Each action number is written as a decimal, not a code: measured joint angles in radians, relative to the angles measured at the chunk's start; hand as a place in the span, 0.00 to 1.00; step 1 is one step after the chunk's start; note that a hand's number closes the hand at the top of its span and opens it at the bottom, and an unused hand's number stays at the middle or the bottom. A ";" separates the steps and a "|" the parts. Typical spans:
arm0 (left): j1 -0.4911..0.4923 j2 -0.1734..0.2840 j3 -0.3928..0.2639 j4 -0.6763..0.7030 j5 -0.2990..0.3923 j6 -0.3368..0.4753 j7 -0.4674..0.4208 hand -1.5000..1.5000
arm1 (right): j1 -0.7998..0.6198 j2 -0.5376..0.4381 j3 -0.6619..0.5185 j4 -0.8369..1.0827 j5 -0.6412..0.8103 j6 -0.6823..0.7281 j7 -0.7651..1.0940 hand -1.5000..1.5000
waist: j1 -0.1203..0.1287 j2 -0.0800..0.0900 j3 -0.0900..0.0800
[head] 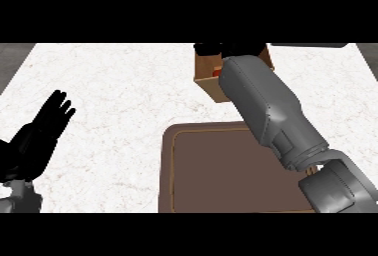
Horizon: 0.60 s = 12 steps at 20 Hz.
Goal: Pick the bell pepper from the tray and place it in the cardboard box
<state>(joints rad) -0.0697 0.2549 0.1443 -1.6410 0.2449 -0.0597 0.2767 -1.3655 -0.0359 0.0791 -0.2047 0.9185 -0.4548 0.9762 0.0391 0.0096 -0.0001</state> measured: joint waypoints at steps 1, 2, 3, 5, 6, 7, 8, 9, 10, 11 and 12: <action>0.002 0.002 0.005 0.008 0.003 -0.005 -0.004 0.50 | 0.018 0.002 0.000 -0.011 0.002 -0.029 -0.016 0.00 | -0.002 -0.001 0.000; -0.010 0.004 0.008 0.011 0.005 -0.004 0.004 0.50 | 0.025 0.006 0.001 -0.022 0.007 -0.060 -0.025 0.00 | -0.004 -0.001 0.000; -0.005 0.008 0.012 0.017 0.006 -0.009 -0.003 0.50 | 0.027 0.002 -0.001 -0.037 0.010 -0.091 -0.032 0.00 | -0.005 -0.001 0.000; -0.008 0.003 0.011 0.020 0.003 -0.005 -0.005 0.50 | 0.041 0.003 -0.006 -0.075 0.017 -0.186 -0.041 0.00 | -0.011 -0.002 0.000; -0.004 0.003 0.013 0.020 0.003 -0.007 -0.009 0.50 | 0.047 -0.004 -0.012 -0.093 0.019 -0.228 -0.043 0.00 | -0.013 -0.003 0.000; 0.003 0.001 0.009 0.015 0.003 -0.010 -0.011 0.50 | 0.058 -0.005 -0.016 -0.109 0.024 -0.274 -0.042 0.00 | -0.014 -0.004 0.000; 0.017 0.002 0.011 0.009 0.005 -0.015 -0.014 0.50 | 0.060 -0.011 -0.022 -0.127 0.027 -0.311 -0.040 0.00 | -0.014 -0.005 0.000; 0.019 0.001 0.013 0.005 0.005 -0.010 -0.010 0.50 | 0.067 -0.016 -0.029 -0.146 0.028 -0.348 -0.042 0.00 | -0.018 -0.007 0.001; 0.026 0.004 0.018 0.007 0.009 -0.015 -0.014 0.50 | 0.075 -0.012 -0.034 -0.163 0.032 -0.385 -0.039 0.00 | -0.021 -0.008 0.000; 0.024 0.003 0.022 0.011 0.011 -0.013 -0.012 0.50 | 0.091 -0.010 -0.039 -0.181 0.036 -0.423 -0.042 0.00 | -0.026 -0.009 0.000; 0.031 0.008 0.028 0.007 0.014 -0.016 -0.011 0.50 | 0.099 -0.008 -0.043 -0.205 0.038 -0.444 -0.039 0.00 | -0.031 -0.011 0.000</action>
<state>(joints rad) -0.0389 0.2627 0.1723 -1.6339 0.2586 -0.0753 0.2660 -1.2662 -0.0443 0.0360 -0.4097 0.9560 -0.8984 0.9376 0.0083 -0.0017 0.0004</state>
